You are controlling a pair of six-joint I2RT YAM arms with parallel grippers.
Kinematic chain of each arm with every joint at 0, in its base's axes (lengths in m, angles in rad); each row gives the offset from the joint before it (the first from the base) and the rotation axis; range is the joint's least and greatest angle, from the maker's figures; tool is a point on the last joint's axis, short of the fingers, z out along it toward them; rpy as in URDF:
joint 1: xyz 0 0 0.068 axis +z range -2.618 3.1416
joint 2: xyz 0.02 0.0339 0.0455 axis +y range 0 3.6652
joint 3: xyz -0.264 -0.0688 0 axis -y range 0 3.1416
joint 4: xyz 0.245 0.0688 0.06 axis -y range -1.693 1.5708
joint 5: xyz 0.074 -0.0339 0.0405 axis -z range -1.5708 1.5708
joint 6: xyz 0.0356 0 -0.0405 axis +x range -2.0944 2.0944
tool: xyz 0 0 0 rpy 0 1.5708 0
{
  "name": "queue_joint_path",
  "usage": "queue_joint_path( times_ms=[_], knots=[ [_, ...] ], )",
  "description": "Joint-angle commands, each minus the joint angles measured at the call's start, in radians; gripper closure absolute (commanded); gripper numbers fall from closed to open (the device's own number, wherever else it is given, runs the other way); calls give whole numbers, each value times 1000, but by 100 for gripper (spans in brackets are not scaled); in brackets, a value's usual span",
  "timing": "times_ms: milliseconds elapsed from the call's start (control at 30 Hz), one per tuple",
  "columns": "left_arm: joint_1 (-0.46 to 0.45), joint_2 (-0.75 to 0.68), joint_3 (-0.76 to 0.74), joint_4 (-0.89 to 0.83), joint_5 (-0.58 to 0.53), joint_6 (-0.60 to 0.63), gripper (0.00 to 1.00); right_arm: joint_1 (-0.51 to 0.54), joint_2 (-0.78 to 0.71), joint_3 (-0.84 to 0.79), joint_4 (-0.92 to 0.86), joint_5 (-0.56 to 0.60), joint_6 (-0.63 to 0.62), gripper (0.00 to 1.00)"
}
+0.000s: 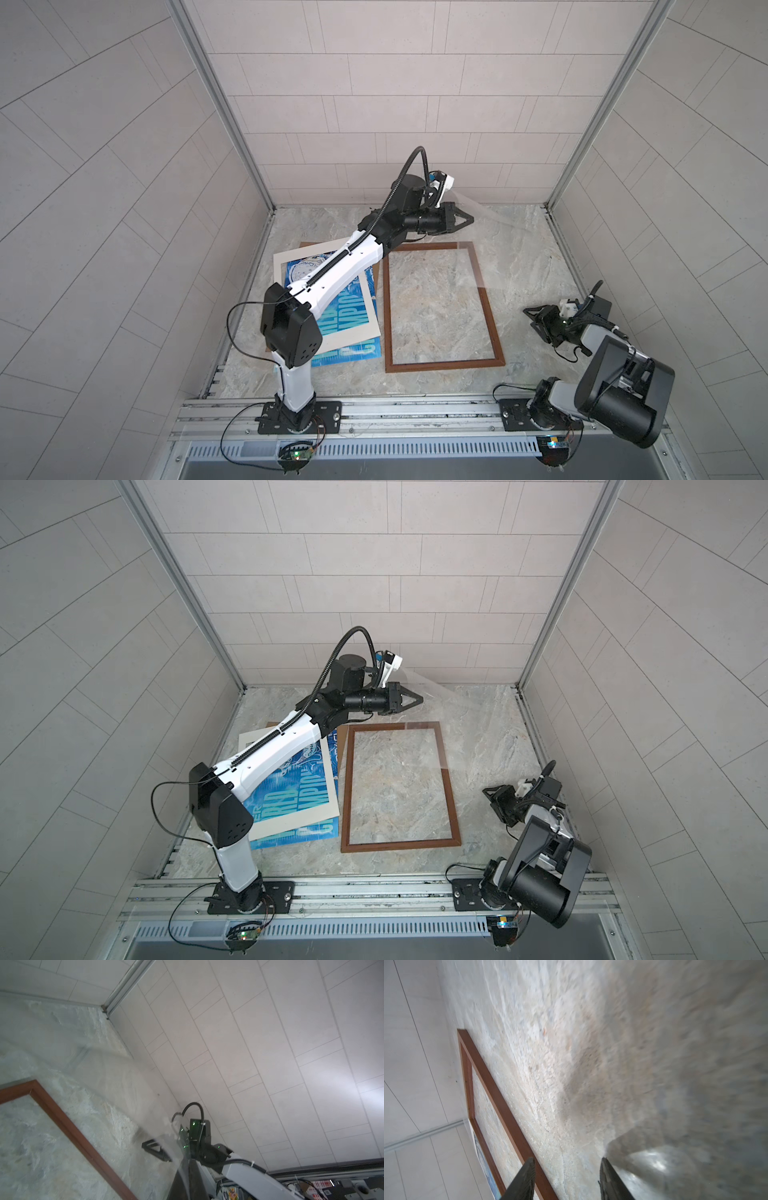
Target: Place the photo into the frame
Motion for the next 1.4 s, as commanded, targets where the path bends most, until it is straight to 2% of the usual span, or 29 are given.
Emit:
queue_joint_path(
  times_ms=[0, 100, 267, 433, 800, 1067, 1367],
  knots=[
    [12, -80, -236, 124, -42, -5, 100, -90, 12, -29, 10, -26, -10, 53],
    [12, -86, -415, 188, -70, -19, 100, -140, 7, -44, 15, -19, -12, 51],
    [12, -37, -567, 259, -82, -34, 100, -133, -11, -44, 4, -8, -25, 46],
    [14, -5, -629, 174, -135, 15, 100, -80, -2, -40, -27, -9, -54, 41],
    [22, -63, -715, 143, -231, 42, 100, 199, -24, -40, -42, 21, -51, 41],
    [35, -92, -776, 139, -282, 54, 100, 264, -3, -13, -60, 4, -66, 45],
    [64, -104, -813, 149, -250, 60, 100, 319, 62, -5, -24, 5, -63, 46]
  ],
)
